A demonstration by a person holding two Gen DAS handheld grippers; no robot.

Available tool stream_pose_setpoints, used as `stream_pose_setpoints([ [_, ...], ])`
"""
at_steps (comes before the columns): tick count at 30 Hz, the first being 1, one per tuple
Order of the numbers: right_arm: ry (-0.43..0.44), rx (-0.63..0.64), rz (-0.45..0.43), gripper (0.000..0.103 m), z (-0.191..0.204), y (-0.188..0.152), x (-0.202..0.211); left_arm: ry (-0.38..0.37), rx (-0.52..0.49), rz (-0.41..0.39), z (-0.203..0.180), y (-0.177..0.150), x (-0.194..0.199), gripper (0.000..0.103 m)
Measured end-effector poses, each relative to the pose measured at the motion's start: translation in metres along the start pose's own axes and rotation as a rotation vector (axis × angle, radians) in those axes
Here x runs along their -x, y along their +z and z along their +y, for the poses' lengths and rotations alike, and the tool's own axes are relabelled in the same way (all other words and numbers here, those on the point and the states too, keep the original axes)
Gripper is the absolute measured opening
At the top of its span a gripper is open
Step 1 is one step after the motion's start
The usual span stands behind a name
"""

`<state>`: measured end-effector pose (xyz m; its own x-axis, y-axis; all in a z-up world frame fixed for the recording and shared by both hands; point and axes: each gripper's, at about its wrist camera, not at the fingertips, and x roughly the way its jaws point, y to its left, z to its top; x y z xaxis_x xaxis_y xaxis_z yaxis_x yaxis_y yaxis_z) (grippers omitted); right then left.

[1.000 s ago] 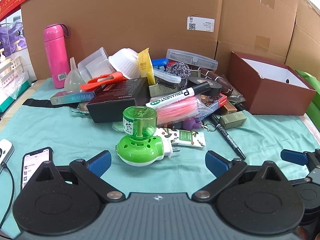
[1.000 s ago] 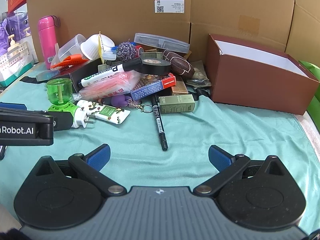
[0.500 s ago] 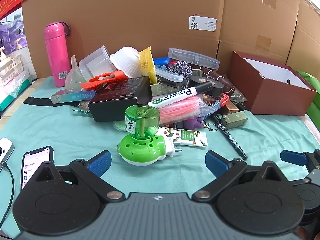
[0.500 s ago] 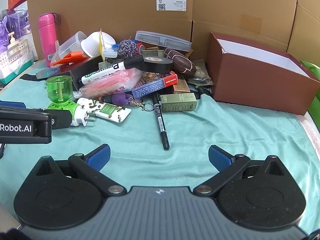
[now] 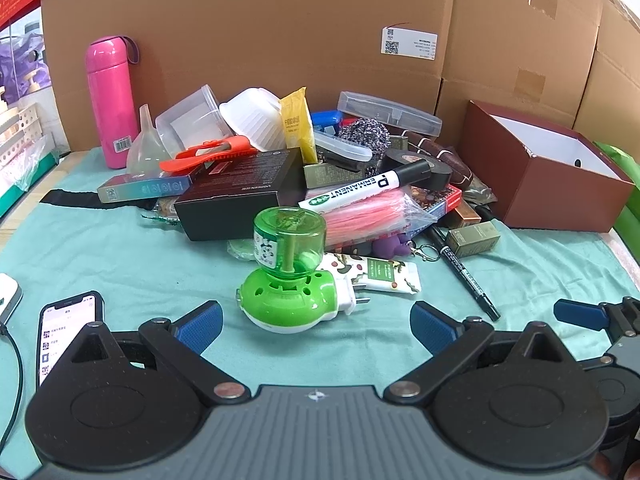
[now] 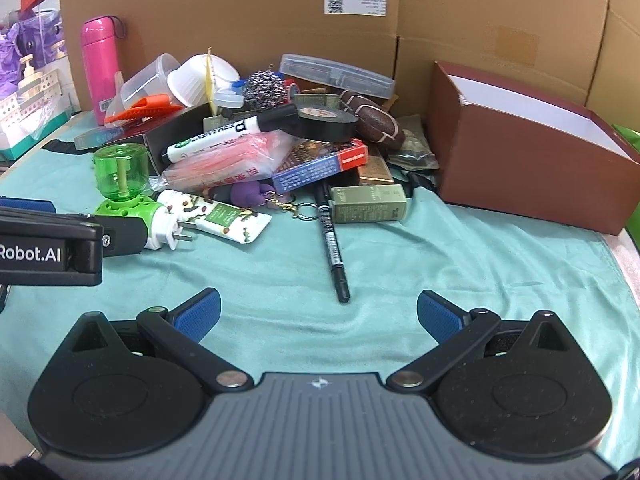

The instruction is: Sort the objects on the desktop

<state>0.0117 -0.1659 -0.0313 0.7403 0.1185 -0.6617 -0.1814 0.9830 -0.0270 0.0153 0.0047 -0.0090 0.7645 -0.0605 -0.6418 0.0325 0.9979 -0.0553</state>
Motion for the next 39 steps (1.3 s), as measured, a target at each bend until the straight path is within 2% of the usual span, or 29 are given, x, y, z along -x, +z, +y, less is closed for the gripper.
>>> stream_pose_setpoints([
  [5, 0.06, 0.031, -0.001, 0.101, 0.01, 0.003, -0.007, -0.031, 0.035, 0.013, 0.015, 0.003, -0.002, 0.102],
  [11, 0.228, 0.1, -0.008, 0.101, 0.029, 0.014, -0.014, -0.041, 0.054, -0.006, 0.031, 0.014, -0.011, 0.101],
  [18, 0.394, 0.167, -0.028, 0.1, 0.056, 0.028, -0.03, -0.137, 0.06, 0.057, 0.039, 0.028, -0.035, 0.083],
  [20, 0.419, 0.187, -0.035, 0.092, 0.064, 0.031, -0.034, -0.159, 0.053, 0.068, 0.039, 0.031, -0.039, 0.073],
  [21, 0.426, 0.196, -0.036, 0.088, 0.068, 0.033, -0.037, -0.175, 0.055, 0.074, 0.039, 0.032, -0.04, 0.067],
  [25, 0.429, 0.213, -0.038, 0.087, 0.079, 0.037, -0.047, -0.212, 0.052, 0.069, 0.043, 0.038, -0.045, 0.056],
  [28, 0.416, 0.207, -0.019, 0.089, 0.083, 0.037, -0.058, -0.224, 0.07, 0.085, 0.049, 0.039, -0.053, 0.054],
  [33, 0.395, 0.24, -0.036, 0.088, 0.088, 0.036, -0.06, -0.216, 0.079, 0.095, 0.056, 0.038, -0.061, 0.053],
  [34, 0.393, 0.25, -0.028, 0.086, 0.089, 0.036, -0.058, -0.215, 0.08, 0.095, 0.056, 0.038, -0.06, 0.05],
  [37, 0.387, 0.264, -0.019, 0.077, 0.09, 0.032, -0.057, -0.234, 0.074, 0.091, 0.059, 0.038, -0.059, 0.049],
  [39, 0.394, 0.252, -0.018, 0.077, 0.089, 0.032, -0.059, -0.227, 0.078, 0.093, 0.06, 0.038, -0.062, 0.049],
])
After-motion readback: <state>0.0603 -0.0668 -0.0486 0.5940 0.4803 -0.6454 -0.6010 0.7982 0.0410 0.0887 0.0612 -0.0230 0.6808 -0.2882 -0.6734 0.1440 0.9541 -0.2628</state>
